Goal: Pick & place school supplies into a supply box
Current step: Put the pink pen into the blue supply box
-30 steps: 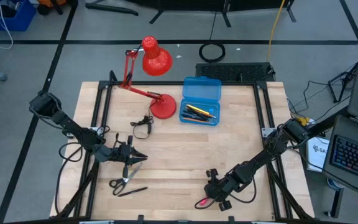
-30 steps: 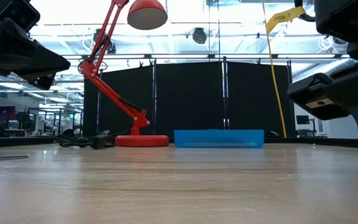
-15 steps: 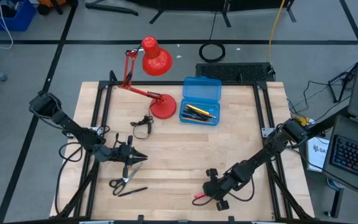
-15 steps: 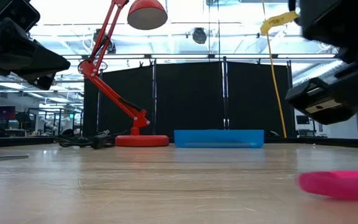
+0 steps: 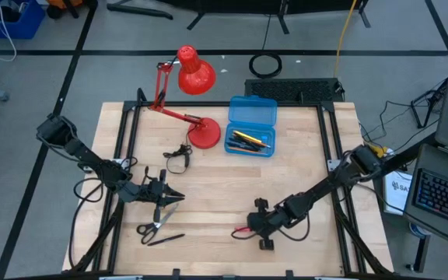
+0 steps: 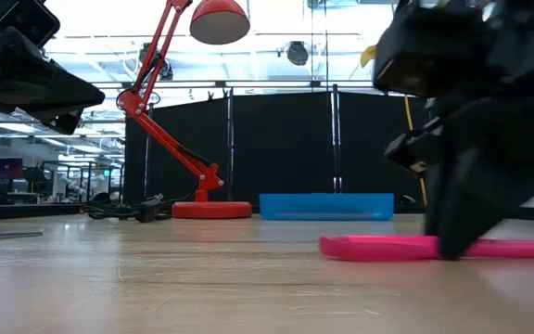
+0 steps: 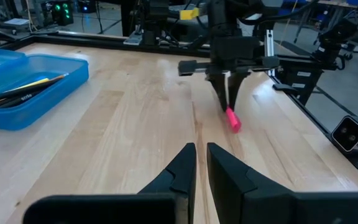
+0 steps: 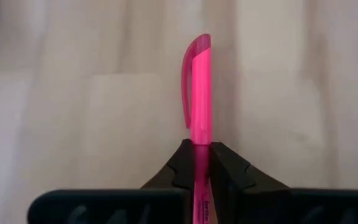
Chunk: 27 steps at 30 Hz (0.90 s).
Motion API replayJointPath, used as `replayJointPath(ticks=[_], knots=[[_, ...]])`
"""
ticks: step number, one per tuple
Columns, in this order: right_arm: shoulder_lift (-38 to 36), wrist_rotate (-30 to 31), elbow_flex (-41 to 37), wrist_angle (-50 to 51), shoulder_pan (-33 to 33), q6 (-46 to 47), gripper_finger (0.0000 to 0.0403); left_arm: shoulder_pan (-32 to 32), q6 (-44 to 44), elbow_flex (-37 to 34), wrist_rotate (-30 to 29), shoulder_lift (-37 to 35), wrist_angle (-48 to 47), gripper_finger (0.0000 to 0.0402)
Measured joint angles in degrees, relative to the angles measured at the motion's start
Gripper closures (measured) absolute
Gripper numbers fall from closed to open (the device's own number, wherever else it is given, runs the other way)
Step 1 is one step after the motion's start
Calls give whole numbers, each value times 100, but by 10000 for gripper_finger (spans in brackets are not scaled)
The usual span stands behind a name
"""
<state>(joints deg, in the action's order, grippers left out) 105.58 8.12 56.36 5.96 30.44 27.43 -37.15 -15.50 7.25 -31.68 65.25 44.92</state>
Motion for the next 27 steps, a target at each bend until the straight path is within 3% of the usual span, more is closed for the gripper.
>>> replayJointPath(ticks=[18,27], knots=[[-17,118,-7,-92,-1058,-1052,388,0,-9,0,4,0,-161,360],[-193,477,-24,-4,-1570,-1646,391,0,-13,0,4,0,-196,360]])
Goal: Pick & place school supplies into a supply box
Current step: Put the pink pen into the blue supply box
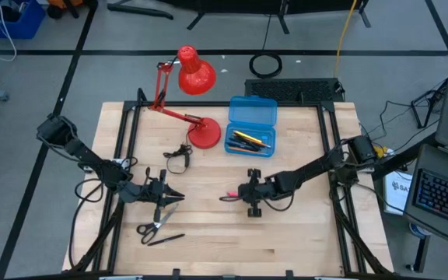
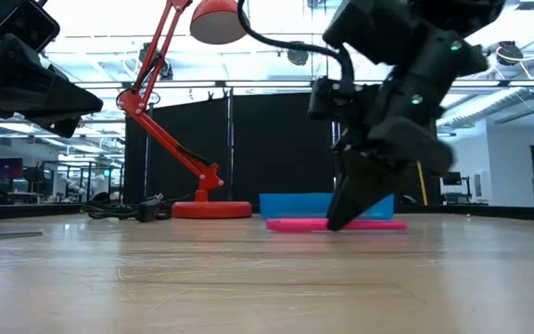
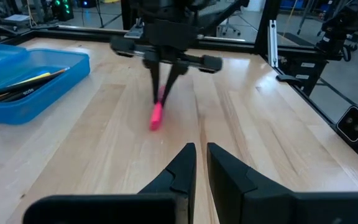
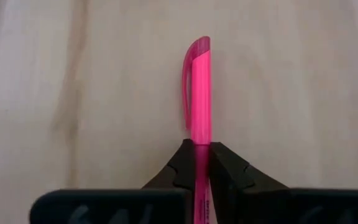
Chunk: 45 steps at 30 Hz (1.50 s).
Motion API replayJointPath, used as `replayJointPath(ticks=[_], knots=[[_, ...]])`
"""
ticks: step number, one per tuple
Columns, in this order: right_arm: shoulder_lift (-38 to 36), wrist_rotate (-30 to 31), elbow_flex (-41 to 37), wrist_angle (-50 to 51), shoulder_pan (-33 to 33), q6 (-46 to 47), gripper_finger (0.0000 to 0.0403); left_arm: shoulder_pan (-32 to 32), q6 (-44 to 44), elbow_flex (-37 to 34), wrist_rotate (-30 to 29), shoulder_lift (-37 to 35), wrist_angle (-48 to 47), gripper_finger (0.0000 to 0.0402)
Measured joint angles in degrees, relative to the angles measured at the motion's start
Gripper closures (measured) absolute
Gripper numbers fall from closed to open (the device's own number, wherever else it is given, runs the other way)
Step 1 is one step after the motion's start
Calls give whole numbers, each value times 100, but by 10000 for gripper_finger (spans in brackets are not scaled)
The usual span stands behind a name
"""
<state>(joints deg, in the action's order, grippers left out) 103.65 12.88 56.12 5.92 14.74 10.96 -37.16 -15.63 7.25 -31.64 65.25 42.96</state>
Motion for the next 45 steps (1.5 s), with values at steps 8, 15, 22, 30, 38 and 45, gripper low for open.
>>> replayJointPath(ticks=[8,15,22,30,38,45], knots=[[-191,110,7,66,-408,-497,392,0,-19,0,-1,-2,-83,360],[-214,383,11,43,-737,-877,393,0,-65,0,-36,-1,-134,360],[-236,507,17,-20,-1022,-1235,400,0,-67,0,-37,0,-149,360],[-436,452,20,-16,-1082,-61,401,-1,-71,0,-43,-2,-173,360],[-741,337,28,-446,-1118,221,402,-1,-94,0,-151,-2,-276,360],[-804,-847,28,207,-1211,-198,402,-1,-150,0,-184,-2,-344,360]])
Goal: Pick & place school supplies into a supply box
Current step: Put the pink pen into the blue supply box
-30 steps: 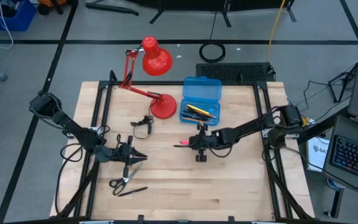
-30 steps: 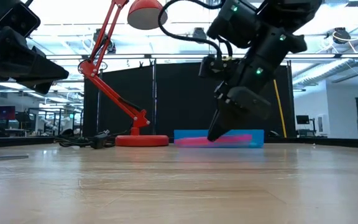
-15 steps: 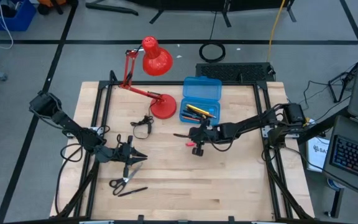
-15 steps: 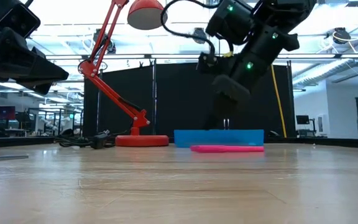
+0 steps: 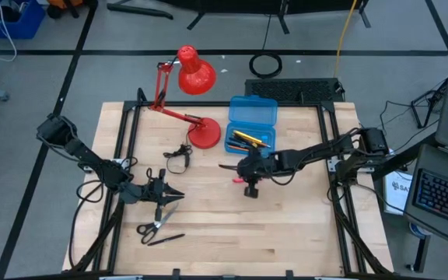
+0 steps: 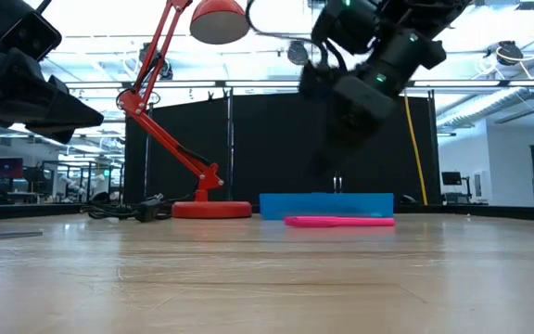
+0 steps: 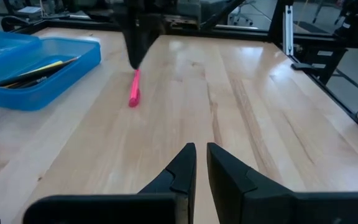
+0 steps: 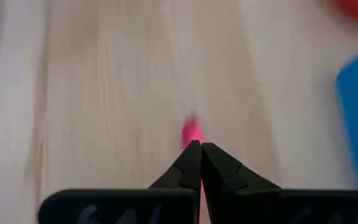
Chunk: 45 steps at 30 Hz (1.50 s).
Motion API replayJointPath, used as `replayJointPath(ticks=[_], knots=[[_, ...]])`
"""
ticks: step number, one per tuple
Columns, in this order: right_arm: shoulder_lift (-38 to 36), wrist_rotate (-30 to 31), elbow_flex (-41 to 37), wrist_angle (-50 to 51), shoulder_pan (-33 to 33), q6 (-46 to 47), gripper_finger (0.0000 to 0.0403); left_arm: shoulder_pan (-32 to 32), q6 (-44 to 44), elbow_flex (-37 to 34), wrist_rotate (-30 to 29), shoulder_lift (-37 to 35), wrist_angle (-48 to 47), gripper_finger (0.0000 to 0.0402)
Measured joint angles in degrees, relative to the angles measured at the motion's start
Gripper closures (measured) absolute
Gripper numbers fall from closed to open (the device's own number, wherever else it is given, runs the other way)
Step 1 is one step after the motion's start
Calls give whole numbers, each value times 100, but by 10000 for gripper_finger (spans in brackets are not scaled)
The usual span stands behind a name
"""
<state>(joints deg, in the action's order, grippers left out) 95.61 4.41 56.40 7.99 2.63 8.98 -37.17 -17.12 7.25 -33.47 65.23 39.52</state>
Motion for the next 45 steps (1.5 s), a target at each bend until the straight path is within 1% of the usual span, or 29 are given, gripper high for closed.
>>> replayJointPath(ticks=[3,6,10,13,15,17,20,23,25,32,37,40,45], knots=[[2,-12,-1,751,-20,82,384,0,4,0,-5,2,1,360],[2,33,0,1142,-26,84,346,0,30,0,-34,2,31,360],[2,30,0,1100,-20,59,282,1,38,0,-116,1,46,360],[14,20,0,1147,-22,38,241,0,40,0,-117,1,47,360],[33,16,-1,1211,-22,22,223,0,41,0,-116,2,47,360],[33,2,-2,1251,-28,23,215,0,40,0,-116,0,49,360],[33,-7,-2,1256,-39,-12,213,0,39,0,-116,1,50,360],[37,-45,-2,1294,-75,-24,220,0,39,0,-117,0,51,360],[99,-167,-2,1322,-121,-24,225,2,39,0,-118,2,51,360],[451,-261,0,1325,-194,-70,230,0,24,0,-118,1,23,360],[498,-305,11,1329,-194,-67,237,0,28,0,-118,0,5,360],[503,-332,11,1329,-199,-69,251,0,28,0,-118,0,5,360],[511,-618,11,1330,-294,-70,293,0,27,0,-118,0,5,360]])
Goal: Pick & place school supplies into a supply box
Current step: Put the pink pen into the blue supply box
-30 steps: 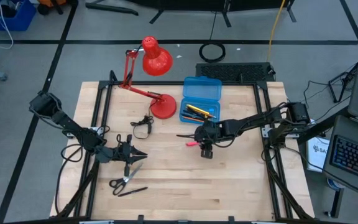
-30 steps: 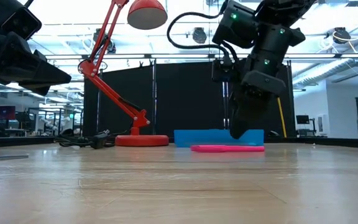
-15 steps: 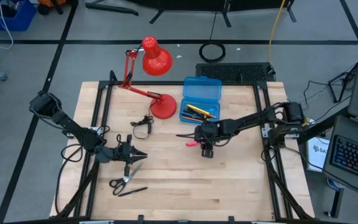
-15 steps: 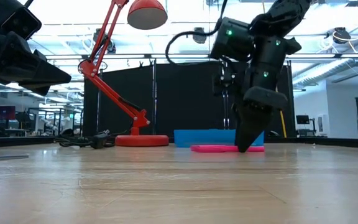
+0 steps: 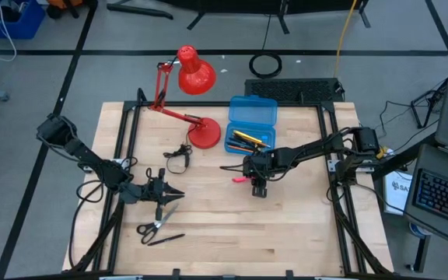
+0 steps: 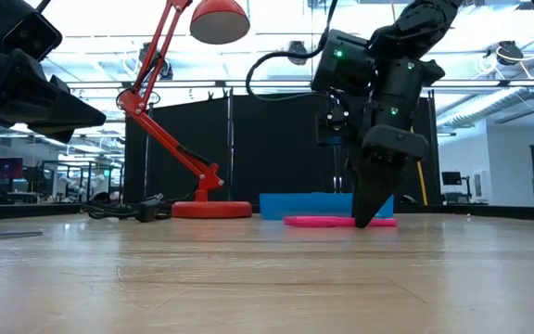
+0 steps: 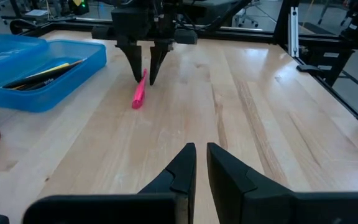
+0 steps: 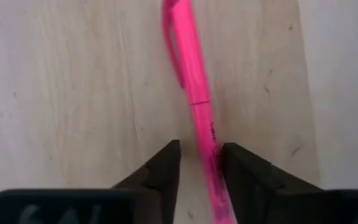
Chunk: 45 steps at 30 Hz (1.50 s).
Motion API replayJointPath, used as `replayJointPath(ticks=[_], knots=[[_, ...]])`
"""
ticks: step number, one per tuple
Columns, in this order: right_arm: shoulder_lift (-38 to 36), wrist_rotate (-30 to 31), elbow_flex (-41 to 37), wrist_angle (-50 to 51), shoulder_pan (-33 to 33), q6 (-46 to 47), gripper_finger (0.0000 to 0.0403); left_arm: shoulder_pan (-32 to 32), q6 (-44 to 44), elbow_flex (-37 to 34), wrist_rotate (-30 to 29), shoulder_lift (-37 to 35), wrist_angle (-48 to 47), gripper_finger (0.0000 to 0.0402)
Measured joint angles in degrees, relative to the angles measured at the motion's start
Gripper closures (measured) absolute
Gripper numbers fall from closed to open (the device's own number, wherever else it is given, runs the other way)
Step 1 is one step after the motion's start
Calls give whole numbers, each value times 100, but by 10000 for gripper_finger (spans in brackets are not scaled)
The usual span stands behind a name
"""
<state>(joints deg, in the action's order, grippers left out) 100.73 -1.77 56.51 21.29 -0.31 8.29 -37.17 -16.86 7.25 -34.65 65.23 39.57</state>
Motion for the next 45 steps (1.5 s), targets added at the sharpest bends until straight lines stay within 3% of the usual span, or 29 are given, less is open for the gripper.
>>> replayJointPath(ticks=[10,34,45], knots=[[2,-22,-4,1,-20,-43,388,2,8,0,-2,2,0,360],[9,316,-9,-10,50,1,389,0,13,0,-48,0,-46,360],[42,597,378,206,36,-189,391,1,11,0,-48,1,-53,360]])
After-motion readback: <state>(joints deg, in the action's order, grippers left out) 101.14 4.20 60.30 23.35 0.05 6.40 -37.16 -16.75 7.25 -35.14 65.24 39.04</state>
